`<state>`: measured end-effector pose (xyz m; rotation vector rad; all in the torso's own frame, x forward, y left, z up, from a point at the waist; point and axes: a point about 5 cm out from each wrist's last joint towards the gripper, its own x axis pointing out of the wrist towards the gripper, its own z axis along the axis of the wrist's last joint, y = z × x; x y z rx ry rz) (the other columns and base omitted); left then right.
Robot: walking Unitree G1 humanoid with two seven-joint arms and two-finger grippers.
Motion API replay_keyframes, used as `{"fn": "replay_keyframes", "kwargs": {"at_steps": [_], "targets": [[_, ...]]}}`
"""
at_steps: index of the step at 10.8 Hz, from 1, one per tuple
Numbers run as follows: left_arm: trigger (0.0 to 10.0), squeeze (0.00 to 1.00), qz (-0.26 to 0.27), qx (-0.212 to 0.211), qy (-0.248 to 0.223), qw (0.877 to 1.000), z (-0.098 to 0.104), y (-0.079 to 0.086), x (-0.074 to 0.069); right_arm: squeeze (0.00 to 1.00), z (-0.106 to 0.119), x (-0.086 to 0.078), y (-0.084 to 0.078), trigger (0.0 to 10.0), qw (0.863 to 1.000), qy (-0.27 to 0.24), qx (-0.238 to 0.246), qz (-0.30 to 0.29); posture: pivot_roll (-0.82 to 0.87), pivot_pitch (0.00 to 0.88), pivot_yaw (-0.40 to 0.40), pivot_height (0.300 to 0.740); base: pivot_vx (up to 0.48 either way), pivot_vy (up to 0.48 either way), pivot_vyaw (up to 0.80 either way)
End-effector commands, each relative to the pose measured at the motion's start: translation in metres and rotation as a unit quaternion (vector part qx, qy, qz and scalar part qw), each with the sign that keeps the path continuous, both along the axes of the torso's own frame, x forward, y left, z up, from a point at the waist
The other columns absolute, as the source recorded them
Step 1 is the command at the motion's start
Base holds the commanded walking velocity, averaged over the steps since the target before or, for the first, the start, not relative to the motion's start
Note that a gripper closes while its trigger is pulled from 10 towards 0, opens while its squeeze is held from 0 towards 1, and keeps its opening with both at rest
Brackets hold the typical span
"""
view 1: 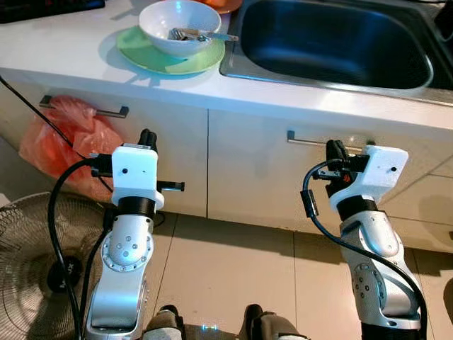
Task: Kitchen organization
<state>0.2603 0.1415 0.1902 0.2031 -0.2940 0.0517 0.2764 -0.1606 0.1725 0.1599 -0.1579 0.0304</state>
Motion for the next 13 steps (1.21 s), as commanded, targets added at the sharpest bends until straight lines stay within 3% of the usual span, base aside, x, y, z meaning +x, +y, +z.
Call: {"fn": "replay_keyframes", "kwargs": {"at_steps": [1, 13], "targets": [[10.0, 0.0, -0.006, 0.001, -0.001, 1.0, 0.0012, -0.0017, -0.0013, 0.0, -0.0011, -0.0015, -0.0026, 10.0, 1.0, 0.001, 0.001, -0.004, 0.09, 0.209, -0.041, 0.74, 0.251, 0.0, 0.0], [10.0, 0.0, -0.009, 0.0, -0.008, 1.0, 0.0037, -0.0023, -0.0002, 0.0, 0.0007, 0.0, 0.0004, 10.0, 1.0, -0.006, 0.003, 0.003, 0.09, 0.206, -0.041, 0.74, 0.308, 0.0, -0.07]]}}
